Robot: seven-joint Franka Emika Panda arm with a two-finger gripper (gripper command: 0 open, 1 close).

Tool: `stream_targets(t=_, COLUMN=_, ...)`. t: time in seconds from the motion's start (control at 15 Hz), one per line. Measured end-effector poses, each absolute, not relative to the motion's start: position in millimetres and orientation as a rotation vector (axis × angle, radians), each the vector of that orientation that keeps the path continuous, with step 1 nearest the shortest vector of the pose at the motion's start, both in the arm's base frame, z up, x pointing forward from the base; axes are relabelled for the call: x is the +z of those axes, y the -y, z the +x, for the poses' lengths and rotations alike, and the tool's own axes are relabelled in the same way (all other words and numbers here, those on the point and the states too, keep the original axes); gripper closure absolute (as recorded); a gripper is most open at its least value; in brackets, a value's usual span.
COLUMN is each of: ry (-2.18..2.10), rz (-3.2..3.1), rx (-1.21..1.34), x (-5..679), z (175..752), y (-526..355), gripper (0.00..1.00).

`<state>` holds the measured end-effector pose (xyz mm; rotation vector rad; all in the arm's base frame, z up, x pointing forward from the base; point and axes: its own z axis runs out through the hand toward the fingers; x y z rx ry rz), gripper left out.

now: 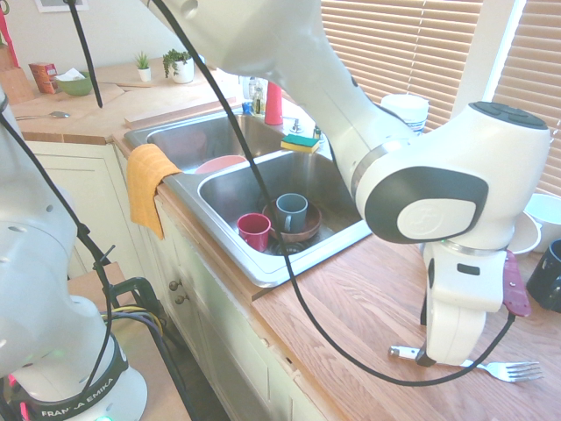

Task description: Put the fork into the sink

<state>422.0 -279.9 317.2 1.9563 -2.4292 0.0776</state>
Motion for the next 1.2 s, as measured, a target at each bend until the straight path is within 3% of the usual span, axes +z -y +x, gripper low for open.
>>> stream_targets(t=1.0, ry=2.509, rz=1.948, rx=0.083, x=318.0, z=417.6, y=279.4, gripper=1.00)
stream_targets(t=1.2, ry=2.539, rz=1.976, rx=0.162, x=362.8, z=415.8, y=278.1, gripper=1.00)
